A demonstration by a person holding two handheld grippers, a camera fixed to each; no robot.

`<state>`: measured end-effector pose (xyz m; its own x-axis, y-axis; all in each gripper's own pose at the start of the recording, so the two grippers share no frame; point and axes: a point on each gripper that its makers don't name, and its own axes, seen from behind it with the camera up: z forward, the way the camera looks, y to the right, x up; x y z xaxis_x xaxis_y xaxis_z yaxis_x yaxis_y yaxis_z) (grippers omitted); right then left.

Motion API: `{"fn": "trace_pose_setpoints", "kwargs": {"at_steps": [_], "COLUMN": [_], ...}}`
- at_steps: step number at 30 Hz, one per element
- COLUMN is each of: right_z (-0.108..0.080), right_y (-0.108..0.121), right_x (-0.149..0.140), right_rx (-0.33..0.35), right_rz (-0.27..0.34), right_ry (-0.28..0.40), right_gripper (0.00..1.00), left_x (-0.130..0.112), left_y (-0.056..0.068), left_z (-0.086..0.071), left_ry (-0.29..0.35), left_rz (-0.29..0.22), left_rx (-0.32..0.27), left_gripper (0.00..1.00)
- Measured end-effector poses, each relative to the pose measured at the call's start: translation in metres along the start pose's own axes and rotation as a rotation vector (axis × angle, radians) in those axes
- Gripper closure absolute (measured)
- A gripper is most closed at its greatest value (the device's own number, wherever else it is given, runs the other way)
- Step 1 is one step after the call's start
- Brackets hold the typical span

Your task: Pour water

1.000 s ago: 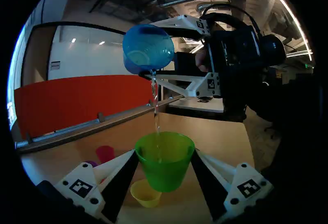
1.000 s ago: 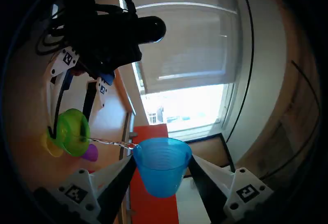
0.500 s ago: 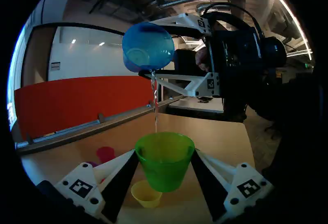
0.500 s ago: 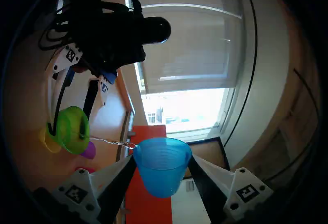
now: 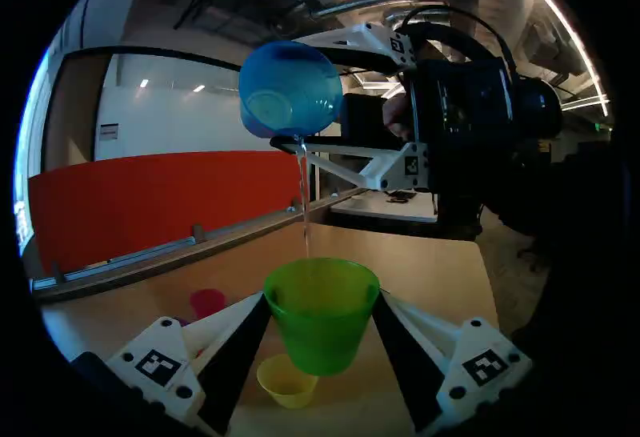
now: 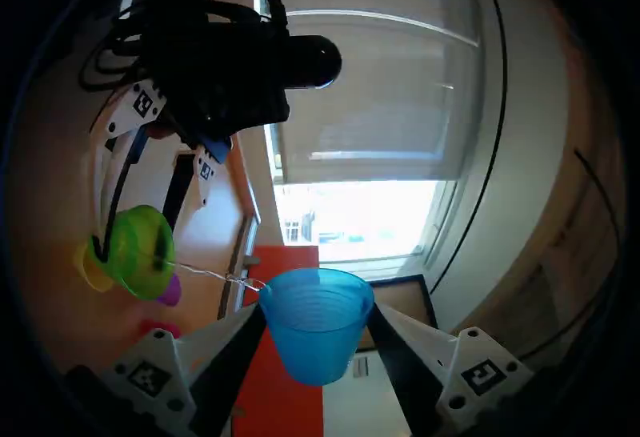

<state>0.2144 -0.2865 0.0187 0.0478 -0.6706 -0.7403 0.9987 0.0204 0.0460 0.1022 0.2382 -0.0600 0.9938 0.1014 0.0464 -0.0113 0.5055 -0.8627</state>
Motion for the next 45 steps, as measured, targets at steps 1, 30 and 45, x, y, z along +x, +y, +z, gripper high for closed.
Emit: {"fn": "trace_pose_setpoints", "kwargs": {"at_steps": [1, 30, 45], "right_z": [0.0, -0.0017, -0.0086], "right_y": [0.0002, 0.0033, -0.0021], "right_x": [0.0, 0.0096, -0.0001], "right_rx": [-0.001, -0.009, -0.031], "right_rz": [-0.004, -0.022, 0.254], "right_ry": [0.0, 0.015, 0.01], "right_gripper": [0.11, 0.11, 0.11], "left_x": [0.0002, 0.003, 0.0014], "left_y": [-0.0001, -0.0051, -0.008], "left_z": [0.0, -0.0029, -0.0035], "left_ry": [0.0, 0.007, 0.003], "left_rz": [0.0, -0.006, -0.007], "left_rx": [0.0, 0.018, 0.026], "left_gripper": [0.14, 0.14, 0.14]}}
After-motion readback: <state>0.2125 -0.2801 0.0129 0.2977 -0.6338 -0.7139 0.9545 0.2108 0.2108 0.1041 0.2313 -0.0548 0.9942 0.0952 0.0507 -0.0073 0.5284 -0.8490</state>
